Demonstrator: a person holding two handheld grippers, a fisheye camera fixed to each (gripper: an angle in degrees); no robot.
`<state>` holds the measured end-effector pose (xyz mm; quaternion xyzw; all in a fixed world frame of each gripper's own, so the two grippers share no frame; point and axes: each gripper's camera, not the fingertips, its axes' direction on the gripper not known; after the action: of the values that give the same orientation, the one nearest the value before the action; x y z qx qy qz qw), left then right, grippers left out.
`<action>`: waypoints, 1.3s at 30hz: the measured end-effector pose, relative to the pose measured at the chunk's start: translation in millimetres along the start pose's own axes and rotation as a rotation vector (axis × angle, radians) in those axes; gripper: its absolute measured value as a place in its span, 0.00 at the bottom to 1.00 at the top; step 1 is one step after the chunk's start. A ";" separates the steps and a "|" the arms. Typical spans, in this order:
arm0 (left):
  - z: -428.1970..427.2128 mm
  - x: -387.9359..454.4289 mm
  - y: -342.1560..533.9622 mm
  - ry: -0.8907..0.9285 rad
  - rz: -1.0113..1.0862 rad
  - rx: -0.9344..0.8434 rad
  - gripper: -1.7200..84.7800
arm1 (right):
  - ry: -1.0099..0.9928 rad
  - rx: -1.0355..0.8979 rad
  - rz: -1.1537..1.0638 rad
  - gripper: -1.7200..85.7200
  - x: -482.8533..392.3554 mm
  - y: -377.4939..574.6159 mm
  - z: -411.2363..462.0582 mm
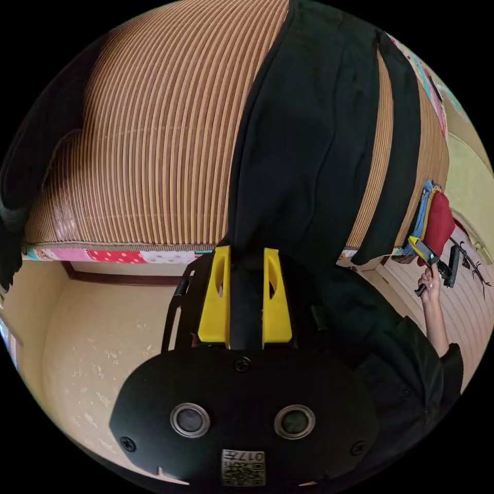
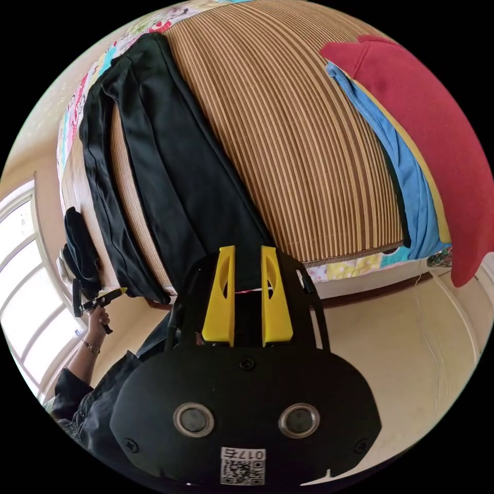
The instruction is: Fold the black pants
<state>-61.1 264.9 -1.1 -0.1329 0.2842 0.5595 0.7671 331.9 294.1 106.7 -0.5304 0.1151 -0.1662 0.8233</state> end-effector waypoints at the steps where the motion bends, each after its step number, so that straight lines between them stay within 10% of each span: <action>1: 8.6 -0.2 1.7 -0.038 -0.009 -0.025 0.07 | -0.029 -0.004 0.003 0.16 6.2 -2.0 4.7; 9: -3.4 -30.2 5.7 -0.174 0.034 -0.173 0.08 | 0.087 -0.154 -0.072 0.15 13.1 -16.4 54.4; 14: -44.2 -60.3 18.6 -0.022 0.018 -0.073 0.15 | -0.173 -0.081 0.011 0.07 22.8 -2.9 33.2; 19: -119.1 6.4 27.7 0.356 0.294 0.142 0.20 | -0.597 0.016 -0.307 0.06 -31.6 45.4 -29.8; 28: -105.9 147.3 -18.0 0.281 0.503 0.020 0.11 | -0.679 -0.246 -0.760 0.07 -130.4 39.9 -24.5; 34: -70.5 101.4 5.6 0.303 0.402 0.085 0.05 | -0.098 -0.689 -0.778 0.12 -121.6 -36.2 42.1; 39: -62.3 58.3 32.3 0.439 0.356 0.159 0.03 | 0.089 -0.323 -0.399 0.13 -120.8 -193.0 -2.2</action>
<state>-96.8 288.9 -81.5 -0.1382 0.5053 0.6190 0.5852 191.0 266.3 283.3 -0.6596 0.0693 -0.3281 0.6727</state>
